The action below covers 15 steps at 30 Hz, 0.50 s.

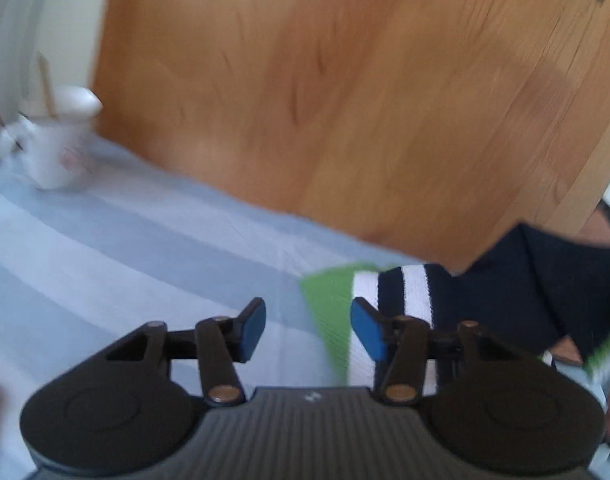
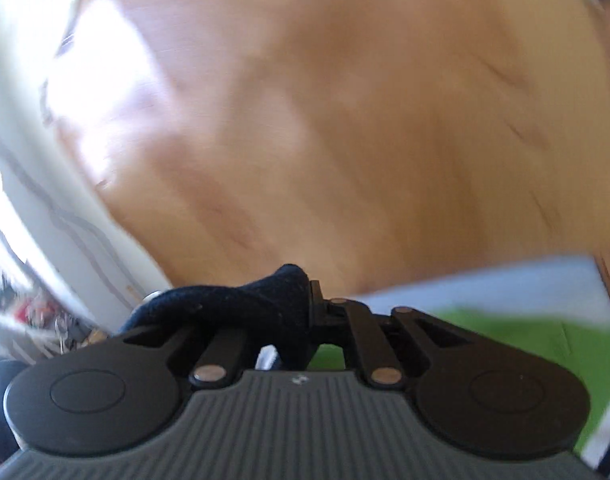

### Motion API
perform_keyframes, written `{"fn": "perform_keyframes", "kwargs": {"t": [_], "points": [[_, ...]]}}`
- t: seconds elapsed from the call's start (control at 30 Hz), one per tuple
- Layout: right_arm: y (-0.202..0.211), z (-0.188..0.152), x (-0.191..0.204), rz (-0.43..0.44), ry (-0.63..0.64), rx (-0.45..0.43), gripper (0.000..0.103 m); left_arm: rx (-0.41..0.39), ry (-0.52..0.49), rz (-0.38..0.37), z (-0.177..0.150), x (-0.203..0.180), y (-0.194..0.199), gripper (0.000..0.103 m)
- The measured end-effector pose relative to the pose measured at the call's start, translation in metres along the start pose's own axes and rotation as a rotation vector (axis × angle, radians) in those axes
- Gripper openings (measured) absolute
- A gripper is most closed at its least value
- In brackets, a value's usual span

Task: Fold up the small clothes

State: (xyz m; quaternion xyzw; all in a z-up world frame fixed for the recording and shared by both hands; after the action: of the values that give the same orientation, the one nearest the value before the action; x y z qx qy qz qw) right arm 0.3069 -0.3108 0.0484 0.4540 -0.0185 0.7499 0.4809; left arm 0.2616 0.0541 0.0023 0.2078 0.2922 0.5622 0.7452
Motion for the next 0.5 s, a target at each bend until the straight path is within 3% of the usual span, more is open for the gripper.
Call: {"fn": "perform_keyframes", "kwargs": {"t": [0.1, 0.2, 0.23, 0.27, 0.3, 0.33, 0.4, 0.5], "points": [[-0.001, -0.012, -0.058, -0.028, -0.147, 0.031, 0.01, 0.068, -0.043, 0.018, 0.002, -0.014, -0.037, 0.072], [-0.002, -0.02, -0.093, -0.066, -0.214, 0.043, 0.007, 0.154, -0.038, 0.005, -0.001, -0.019, -0.07, 0.072], [0.001, -0.019, -0.1, -0.073, -0.221, 0.023, 0.007, 0.143, -0.032, 0.006, 0.0, -0.02, -0.073, 0.063], [0.005, -0.017, -0.105, -0.063, -0.24, 0.006, 0.007, 0.131, -0.039, 0.006, 0.003, -0.023, -0.075, 0.042], [0.008, -0.016, -0.11, -0.047, -0.271, -0.006, 0.007, 0.142, -0.047, -0.017, 0.006, -0.025, -0.077, 0.011], [0.007, -0.016, -0.111, -0.03, -0.298, -0.004, 0.007, 0.129, -0.039, -0.02, 0.011, -0.026, -0.074, 0.009], [0.003, -0.019, -0.102, 0.013, -0.293, 0.014, 0.007, 0.021, -0.069, 0.003, 0.024, -0.03, -0.053, 0.009], [0.009, -0.024, -0.087, 0.145, -0.281, -0.016, 0.007, -0.126, -0.121, 0.051, 0.037, -0.035, -0.015, 0.009]]}}
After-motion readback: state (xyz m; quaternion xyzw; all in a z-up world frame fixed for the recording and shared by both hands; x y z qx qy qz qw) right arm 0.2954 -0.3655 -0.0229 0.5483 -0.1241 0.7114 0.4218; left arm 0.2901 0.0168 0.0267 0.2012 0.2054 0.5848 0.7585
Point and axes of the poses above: each gripper's, at about its wrist camera, not at the fingertips, and y roughly against the way its jaws point, x to its left, z to its top, the point moved 3 cm from there along -y, roughly the way its jaws point, and after that the axes turned 13 degrees about -y, right-handed, at the moved point
